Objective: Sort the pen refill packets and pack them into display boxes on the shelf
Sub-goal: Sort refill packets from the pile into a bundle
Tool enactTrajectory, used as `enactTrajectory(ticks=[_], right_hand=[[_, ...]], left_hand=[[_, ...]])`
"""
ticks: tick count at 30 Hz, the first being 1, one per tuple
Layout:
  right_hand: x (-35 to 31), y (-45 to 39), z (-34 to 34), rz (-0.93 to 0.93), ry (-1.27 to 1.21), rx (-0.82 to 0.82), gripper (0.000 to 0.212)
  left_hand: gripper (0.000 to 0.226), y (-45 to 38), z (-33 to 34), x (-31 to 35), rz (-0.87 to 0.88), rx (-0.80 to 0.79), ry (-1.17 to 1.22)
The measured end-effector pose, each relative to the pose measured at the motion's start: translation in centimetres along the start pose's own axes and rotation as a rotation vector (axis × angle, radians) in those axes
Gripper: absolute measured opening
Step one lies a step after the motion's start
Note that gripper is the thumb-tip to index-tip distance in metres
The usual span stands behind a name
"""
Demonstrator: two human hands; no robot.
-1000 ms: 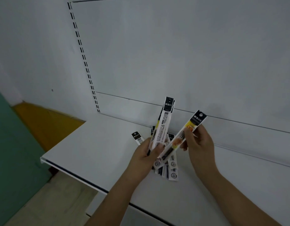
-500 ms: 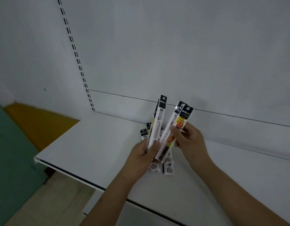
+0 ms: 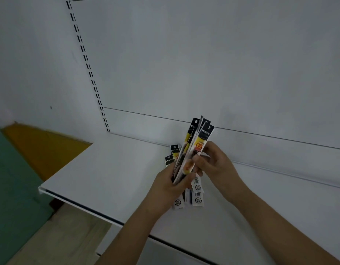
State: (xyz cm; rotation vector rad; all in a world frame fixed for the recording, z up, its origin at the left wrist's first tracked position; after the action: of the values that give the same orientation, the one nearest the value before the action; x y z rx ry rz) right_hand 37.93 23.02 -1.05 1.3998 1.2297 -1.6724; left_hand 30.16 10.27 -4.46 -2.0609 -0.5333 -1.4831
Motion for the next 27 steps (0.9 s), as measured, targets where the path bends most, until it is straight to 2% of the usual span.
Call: enactTrajectory(ticks=[2, 3, 5, 8, 9, 11, 13, 16, 19, 21, 23, 25, 27], right_hand=[[0.1, 0.0, 0.2, 0.001, 0.095, 0.015, 0.059], [0.1, 0.1, 0.3, -0.010, 0.173, 0.030, 0.058], [0.0, 0.3, 0.4, -0.027, 0.236, 0.072, 0.045], [-0.5, 0.4, 0.2, -0.040, 0.235, 0.140, 0.008], [-0.5, 0.4, 0.0, -0.040, 0.228, 0.155, 0.005], [-0.6, 0.3, -0.7, -0.040, 0.190, 0.192, 0.011], [-0.8, 0.2, -1.3, -0.043, 0.129, 0.221, 0.016], [-0.9, -0.2, -1.6, -0.045, 0.076, 0.192, 0.014], [-0.7, -0.3, -1.2, -0.061, 0.251, 0.101, 0.016], [-0.8, -0.2, -0.8, -0.092, 0.355, 0.057, 0.005], [-1.2, -0.1, -0.9, -0.128, 0.375, 0.091, 0.011], [-1.4, -0.2, -1.5, -0.141, 0.352, 0.152, 0.018], [-1.6, -0.3, -1.9, -0.152, 0.357, 0.174, 0.020]], left_hand=[[0.010, 0.2, 0.1, -0.3, 0.029, 0.019, -0.160], [0.012, 0.2, 0.2, -0.5, 0.050, 0.027, -0.268], [0.017, 0.2, 0.4, -0.6, 0.096, 0.061, -0.402], [0.026, 0.0, 0.4, -0.5, 0.121, 0.095, -0.448], [0.031, -0.1, 0.4, -0.5, 0.122, 0.086, -0.471], [0.039, -0.1, 0.7, -0.2, 0.135, 0.021, -0.435], [0.037, 0.0, 0.9, 0.1, 0.146, -0.036, -0.360], [0.035, -0.1, 0.6, 0.1, 0.156, -0.040, -0.317], [0.047, -0.4, 0.4, -0.4, 0.160, -0.031, -0.309], [0.051, -0.3, 0.6, -0.5, 0.135, -0.059, -0.267], [0.041, -0.3, 0.7, -0.3, 0.130, -0.076, -0.229], [0.019, -0.2, 0.7, 0.0, 0.147, -0.080, -0.229], [0.013, -0.3, 0.6, 0.1, 0.161, -0.073, -0.246]])
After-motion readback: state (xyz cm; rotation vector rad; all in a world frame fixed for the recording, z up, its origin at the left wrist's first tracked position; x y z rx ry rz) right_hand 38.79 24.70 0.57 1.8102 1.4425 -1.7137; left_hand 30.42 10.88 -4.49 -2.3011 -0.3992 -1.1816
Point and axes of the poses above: each hand's wrist, its own y-axis away from the middle knuckle, its own z-axis out of the palm, x = y × z, the point moved 3 cm from there along -y, towards the middle knuckle, and after that the axes turned 3 degrees about -x, right-handed, at the moved point
